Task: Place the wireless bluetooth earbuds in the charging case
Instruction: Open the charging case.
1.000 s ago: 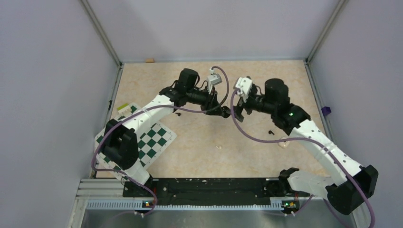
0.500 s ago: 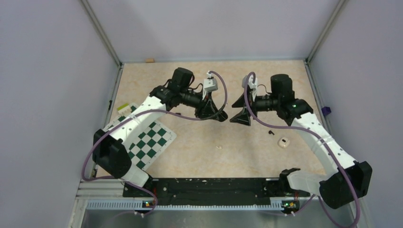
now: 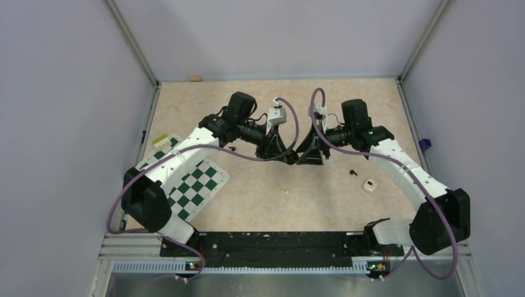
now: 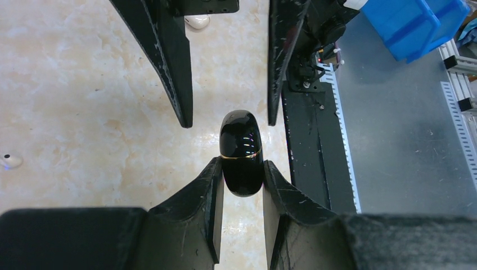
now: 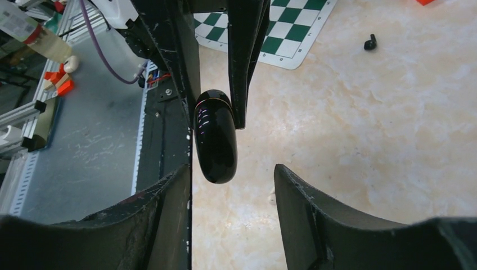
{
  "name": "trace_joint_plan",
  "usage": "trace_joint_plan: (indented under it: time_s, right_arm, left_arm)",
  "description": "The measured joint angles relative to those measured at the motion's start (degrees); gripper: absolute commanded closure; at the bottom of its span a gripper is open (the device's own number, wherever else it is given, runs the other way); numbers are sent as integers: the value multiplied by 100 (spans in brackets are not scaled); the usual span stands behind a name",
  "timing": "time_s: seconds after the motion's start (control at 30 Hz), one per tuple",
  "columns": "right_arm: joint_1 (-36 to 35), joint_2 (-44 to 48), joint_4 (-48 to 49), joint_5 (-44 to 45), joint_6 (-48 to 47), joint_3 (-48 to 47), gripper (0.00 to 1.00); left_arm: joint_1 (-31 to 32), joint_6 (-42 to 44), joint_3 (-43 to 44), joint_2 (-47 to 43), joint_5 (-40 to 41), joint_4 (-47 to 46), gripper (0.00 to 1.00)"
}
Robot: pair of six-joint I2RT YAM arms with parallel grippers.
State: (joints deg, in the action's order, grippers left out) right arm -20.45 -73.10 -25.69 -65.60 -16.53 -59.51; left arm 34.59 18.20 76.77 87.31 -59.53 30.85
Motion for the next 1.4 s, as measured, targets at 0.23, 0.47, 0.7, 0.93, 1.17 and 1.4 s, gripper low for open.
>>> trace_joint_plan:
  time_s: [0.23,0.47,0.7,0.93,1.17,1.4]
  right_arm:
    - [0,-203,2,-223,107,0,58]
    - [-63,-195,20,-275,52,57,67]
    - [-142,-190,-35,-210,-111,66,88]
    - [-153,-177,-61,-199,-127,66,96]
    - [-111,42,-26,-153,-76,66,98]
    - [-35,374,616,127,398,330,97]
  left_arm:
    - [85,-7,-7,136,-22,-42,85]
    - [103,-164,-9,223,-24,-125,85]
    - [105,-291,-22,229,-72,-136,81]
    - [105,-315,-52,229,-70,-234,36]
    - [105,-350,-52,229,24,-317,22]
    - [105,-455,-61,229,68,-422,26]
